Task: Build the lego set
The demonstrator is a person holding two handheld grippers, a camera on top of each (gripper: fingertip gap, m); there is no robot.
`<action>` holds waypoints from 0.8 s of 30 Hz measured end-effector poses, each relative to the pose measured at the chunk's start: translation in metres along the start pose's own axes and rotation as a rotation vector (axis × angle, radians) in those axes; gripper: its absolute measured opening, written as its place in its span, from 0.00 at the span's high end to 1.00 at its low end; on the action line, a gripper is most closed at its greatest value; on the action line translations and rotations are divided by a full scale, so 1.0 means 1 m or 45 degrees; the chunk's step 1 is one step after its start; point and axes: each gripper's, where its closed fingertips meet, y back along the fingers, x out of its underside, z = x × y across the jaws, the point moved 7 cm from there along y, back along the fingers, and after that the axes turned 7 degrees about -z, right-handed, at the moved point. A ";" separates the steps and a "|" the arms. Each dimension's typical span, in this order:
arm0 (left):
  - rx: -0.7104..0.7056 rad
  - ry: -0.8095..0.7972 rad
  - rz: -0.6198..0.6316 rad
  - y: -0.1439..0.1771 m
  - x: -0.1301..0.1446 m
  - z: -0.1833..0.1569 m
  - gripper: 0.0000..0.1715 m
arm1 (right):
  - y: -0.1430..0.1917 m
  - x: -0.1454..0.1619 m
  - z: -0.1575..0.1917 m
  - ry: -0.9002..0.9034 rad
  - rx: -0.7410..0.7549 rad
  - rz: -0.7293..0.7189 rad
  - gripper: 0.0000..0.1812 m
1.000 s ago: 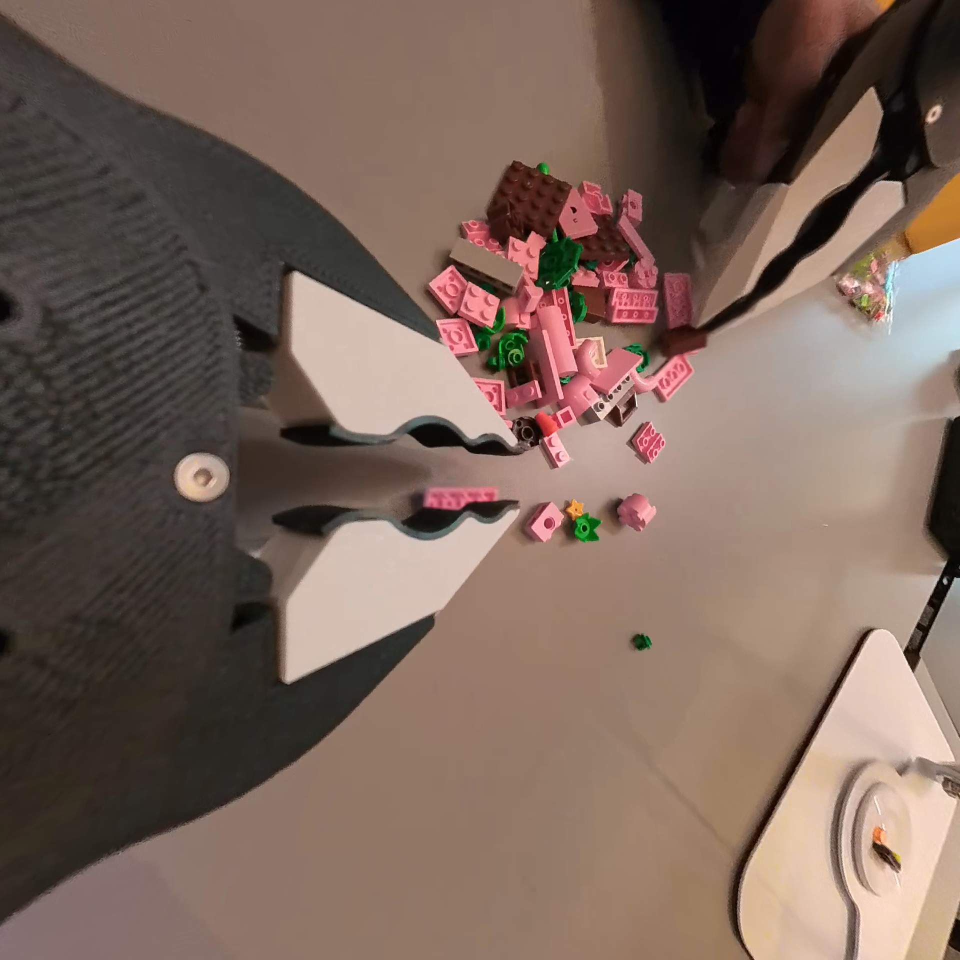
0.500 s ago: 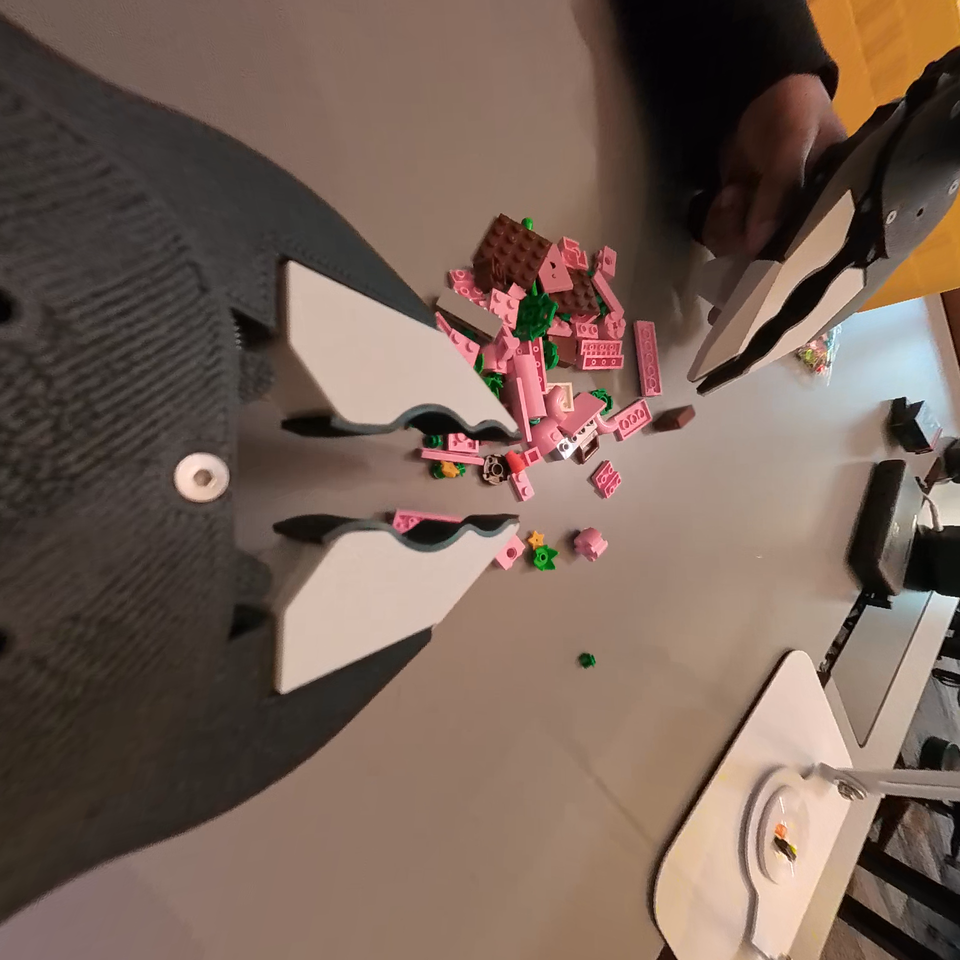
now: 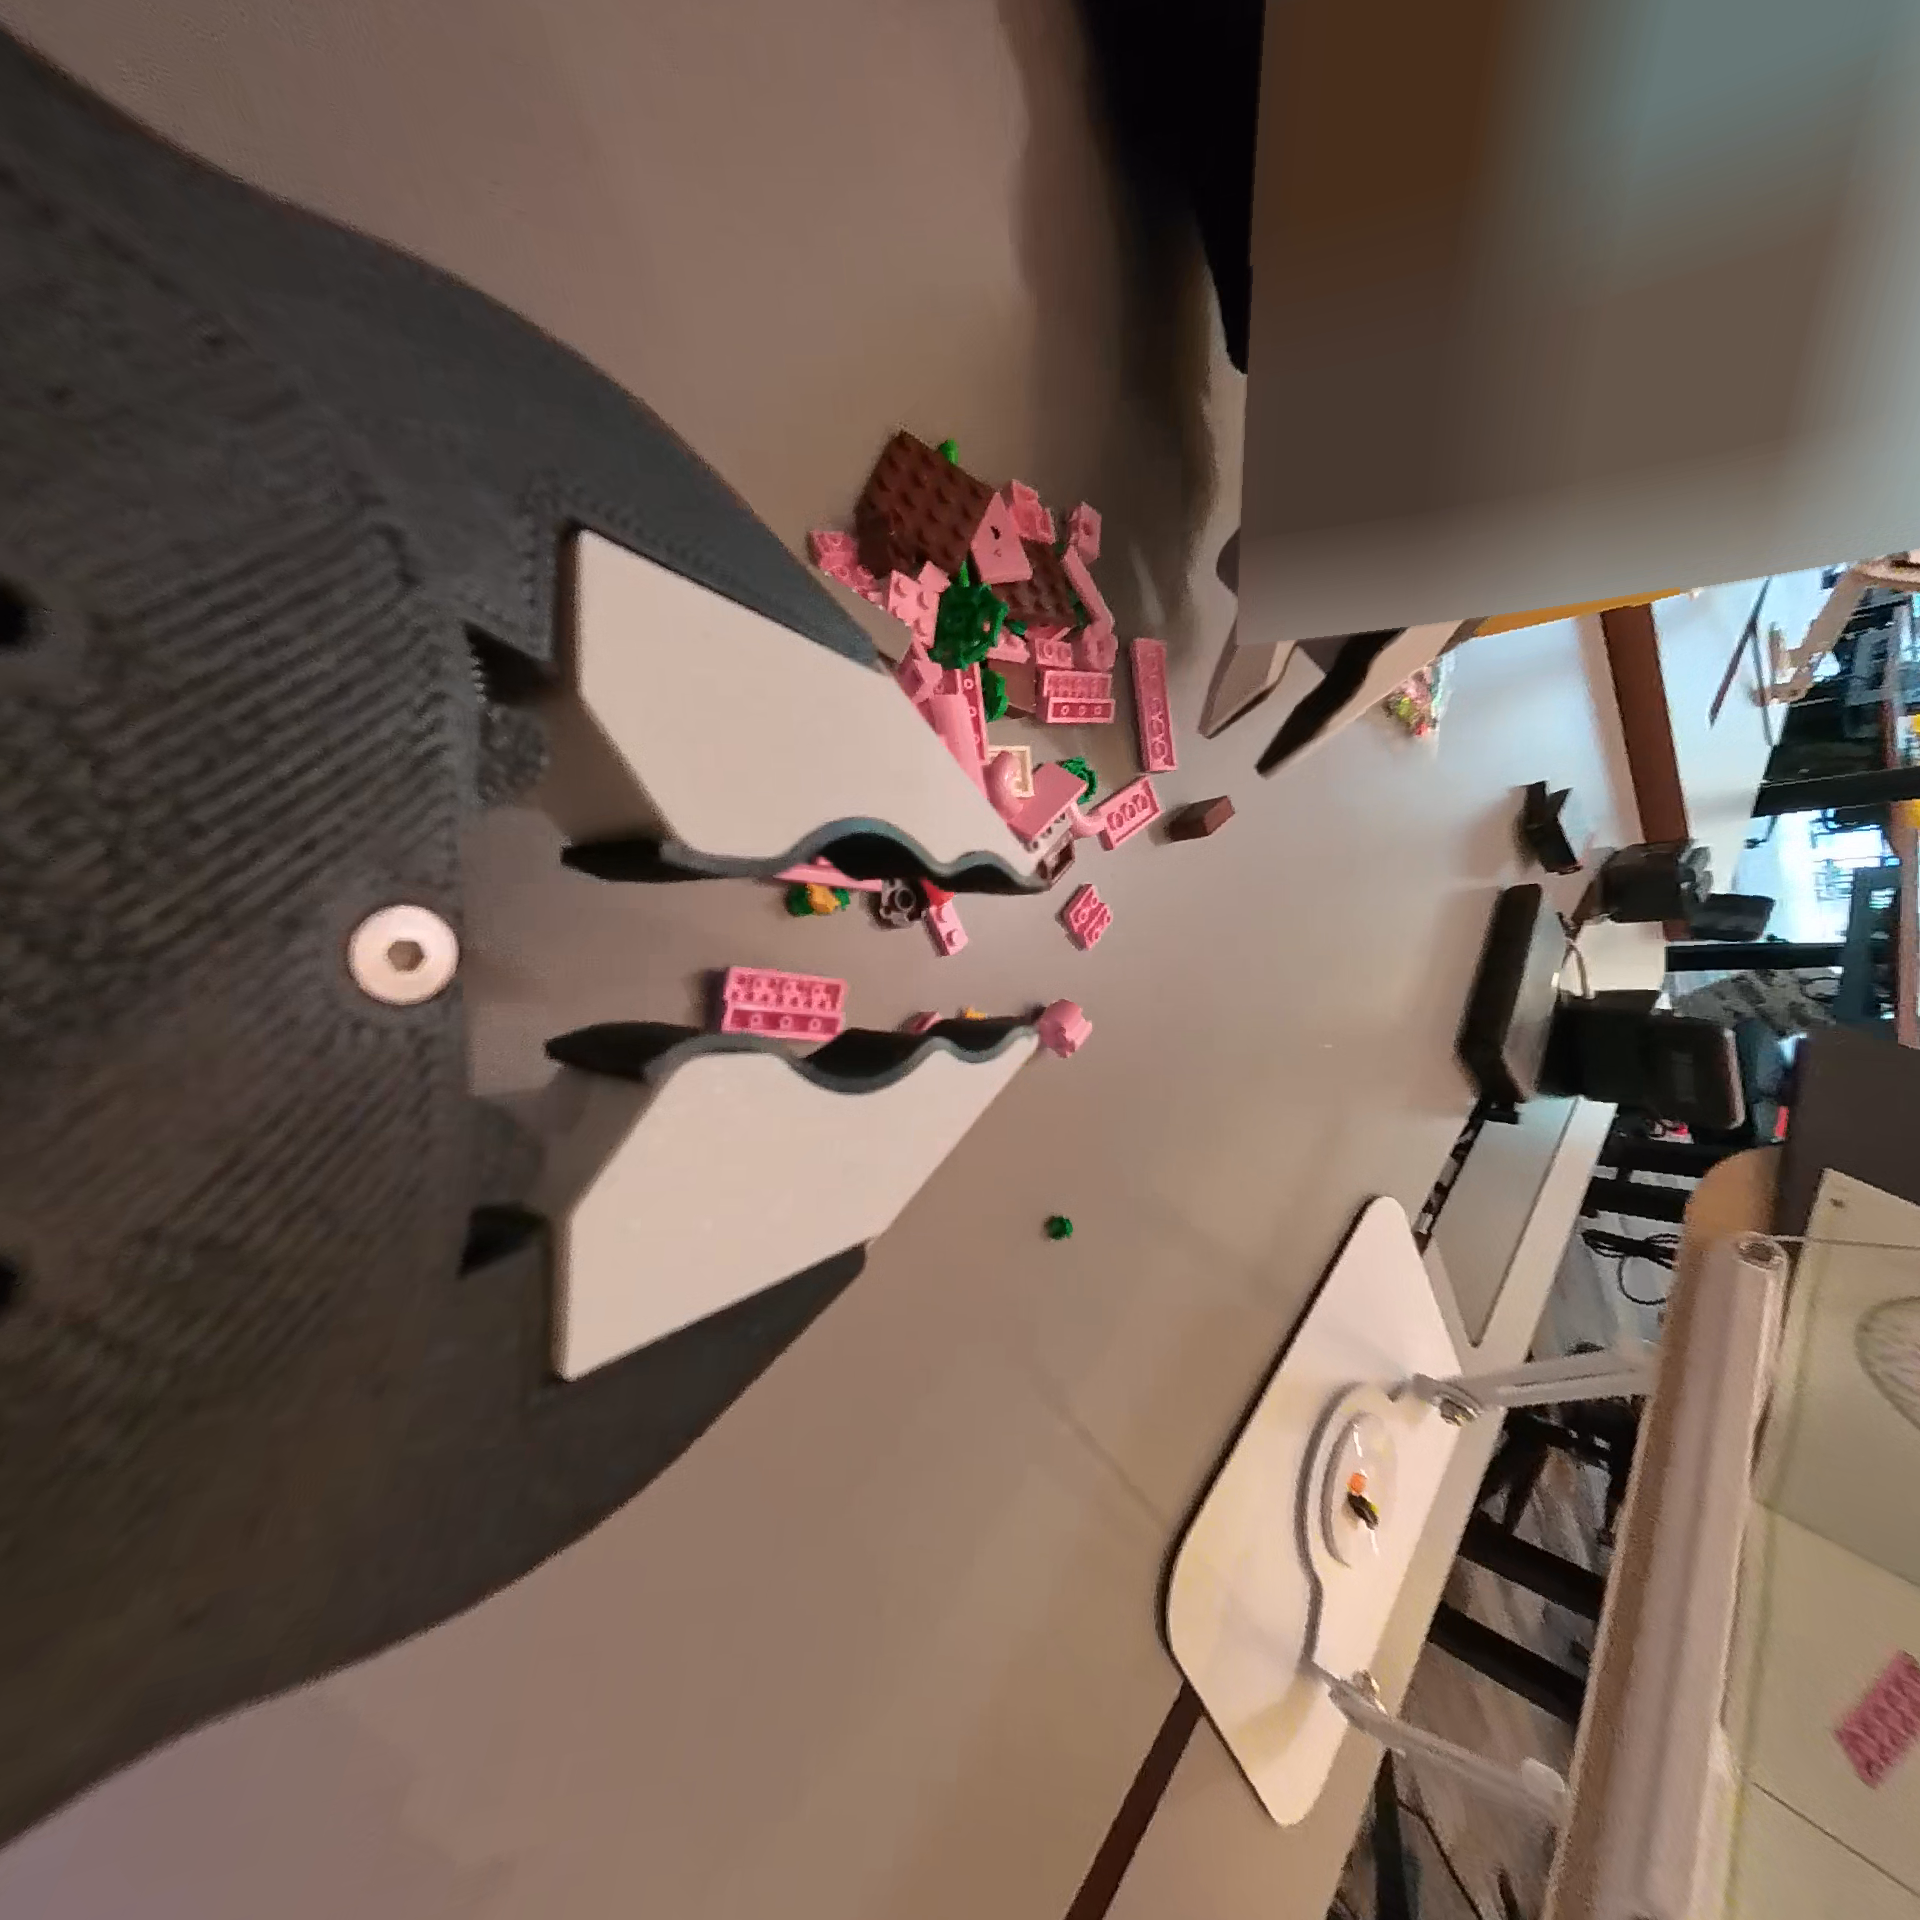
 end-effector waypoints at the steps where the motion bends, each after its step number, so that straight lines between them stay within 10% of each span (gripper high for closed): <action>1: -0.026 0.001 0.046 0.001 0.003 0.003 0.84 | 0.000 -0.001 0.000 0.004 0.002 -0.007 0.88; 10: -0.249 -0.053 -0.047 0.016 0.000 0.016 0.84 | -0.004 0.000 0.009 0.099 0.006 0.011 0.88; 18: -0.724 -0.361 -0.478 0.026 -0.003 0.028 0.72 | 0.006 -0.023 0.027 0.133 -0.095 -0.186 0.89; 24: -0.685 -0.286 -0.484 0.028 -0.012 0.018 0.67 | 0.016 -0.037 0.040 0.213 -0.098 -0.277 0.90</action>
